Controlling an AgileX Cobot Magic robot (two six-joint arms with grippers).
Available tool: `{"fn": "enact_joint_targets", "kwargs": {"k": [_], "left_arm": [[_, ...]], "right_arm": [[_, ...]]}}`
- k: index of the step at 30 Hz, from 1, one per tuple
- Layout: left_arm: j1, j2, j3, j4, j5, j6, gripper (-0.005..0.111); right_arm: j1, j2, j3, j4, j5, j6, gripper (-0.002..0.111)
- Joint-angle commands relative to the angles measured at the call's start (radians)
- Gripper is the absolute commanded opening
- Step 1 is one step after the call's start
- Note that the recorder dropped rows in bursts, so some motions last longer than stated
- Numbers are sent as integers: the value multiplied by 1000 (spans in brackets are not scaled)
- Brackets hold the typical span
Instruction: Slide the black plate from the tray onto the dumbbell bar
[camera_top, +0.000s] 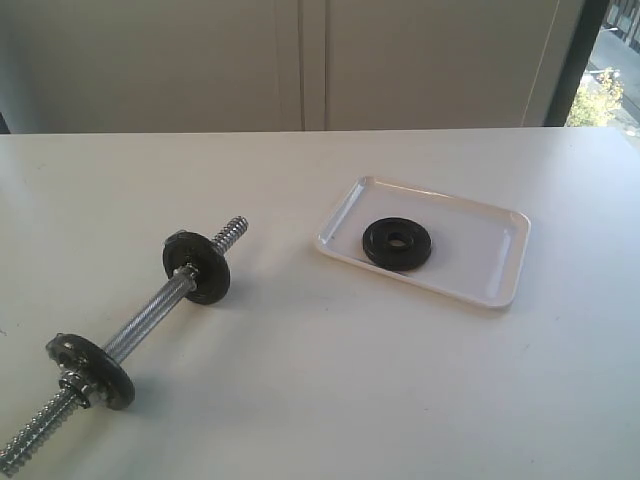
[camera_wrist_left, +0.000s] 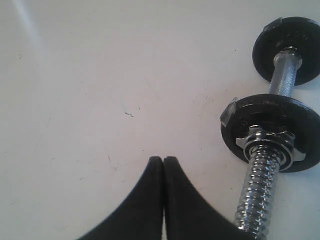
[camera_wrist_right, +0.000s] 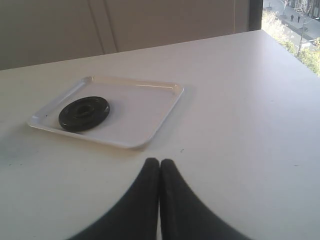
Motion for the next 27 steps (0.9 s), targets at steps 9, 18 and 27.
{"fn": "enact_joint_targets", "kwargs": {"k": [9, 18, 27], "left_arm": [[-9, -4, 2, -2, -35, -2, 0], [-9, -4, 2, -2, -180, -2, 0], [-9, -4, 2, -6, -473, -83, 0]], "right_arm": [[-8, -5, 1, 0, 24, -39, 0], [-8, -5, 1, -17, 24, -112, 0], [-8, -5, 1, -17, 24, -112, 0]]}}
